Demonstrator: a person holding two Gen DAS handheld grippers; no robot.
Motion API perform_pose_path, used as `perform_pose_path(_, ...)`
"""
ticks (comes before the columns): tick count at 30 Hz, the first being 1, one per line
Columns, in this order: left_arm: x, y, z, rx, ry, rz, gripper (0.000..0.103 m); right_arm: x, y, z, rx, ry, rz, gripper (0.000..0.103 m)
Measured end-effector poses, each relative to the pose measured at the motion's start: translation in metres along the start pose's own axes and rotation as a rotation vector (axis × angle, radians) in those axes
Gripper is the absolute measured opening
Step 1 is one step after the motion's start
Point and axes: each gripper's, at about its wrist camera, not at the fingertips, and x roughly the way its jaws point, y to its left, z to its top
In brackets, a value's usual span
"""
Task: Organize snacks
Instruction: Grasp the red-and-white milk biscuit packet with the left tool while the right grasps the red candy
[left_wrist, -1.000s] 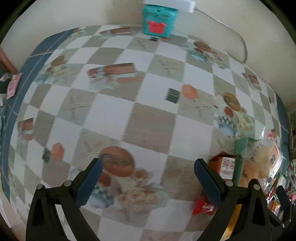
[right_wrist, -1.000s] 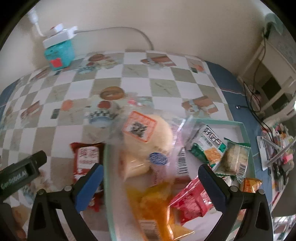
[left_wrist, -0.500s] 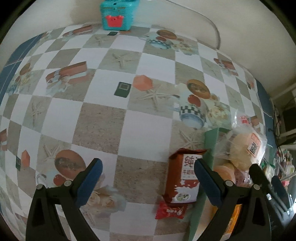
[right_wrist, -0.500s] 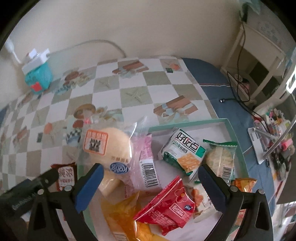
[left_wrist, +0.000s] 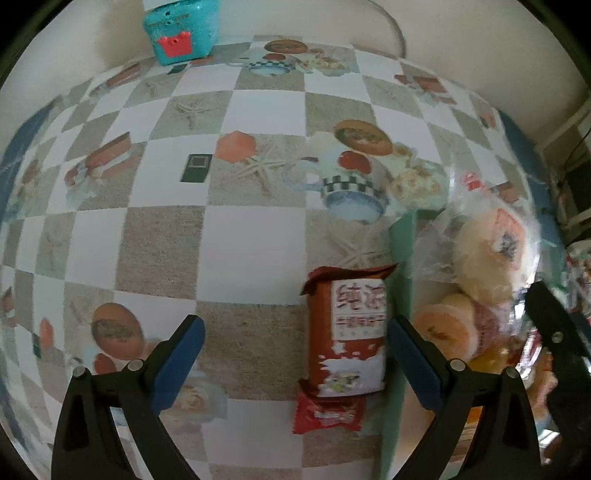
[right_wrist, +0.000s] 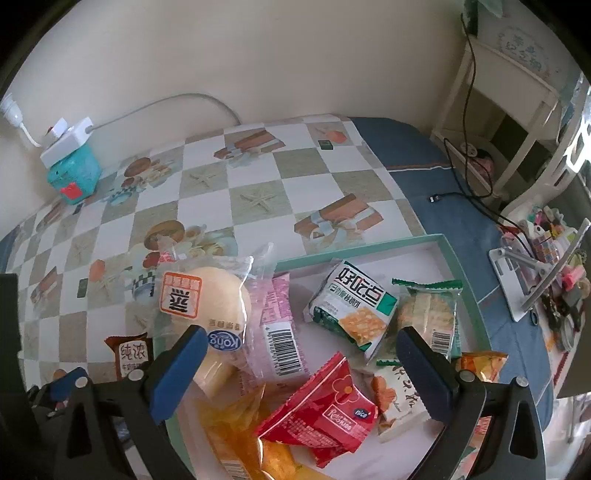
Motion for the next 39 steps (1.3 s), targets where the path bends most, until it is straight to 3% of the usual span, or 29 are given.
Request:
perform_pose_path(4,-0.003,0.009,-0.001,-0.021,-0.008,0.017,0.093,-0.002,0.002,-0.001,-0.004,-0.002,0.000,0.103)
perform_pose_path(6,-0.005,0.015,-0.001,-0.033,-0.009,0.010,0.072,-0.004,0.005,-0.001,-0.010,-0.002,0.010,0.103)
perform_pose_path(11,-0.006,0.032,-0.007,-0.055,0.008,-0.008,0.041,-0.011,0.014,-0.004,-0.033,-0.008,0.030,0.102)
perform_pose_path(19,-0.013,0.079,-0.018,-0.146,0.021,0.015,0.041,-0.031,0.039,-0.013,-0.094,-0.029,0.125,0.100)
perform_pose_path(25,-0.019,0.119,-0.035,-0.217,0.043,0.037,0.041,-0.035,0.070,-0.030,-0.158,0.026,0.254,0.087)
perform_pose_path(27,-0.021,0.130,-0.040,-0.232,0.047,0.045,0.041,-0.034,0.082,-0.038,-0.183,0.055,0.296,0.077)
perform_pose_path(29,-0.022,0.138,-0.044,-0.246,0.052,0.055,0.041,-0.032,0.088,-0.045,-0.198,0.077,0.324,0.077)
perform_pose_path(33,-0.026,0.160,-0.055,-0.271,0.057,0.058,0.041,-0.026,0.099,-0.059,-0.219,0.123,0.351,0.064)
perform_pose_path(39,-0.027,0.184,-0.058,-0.293,0.058,0.054,0.041,-0.011,0.107,-0.072,-0.231,0.185,0.370,0.056)
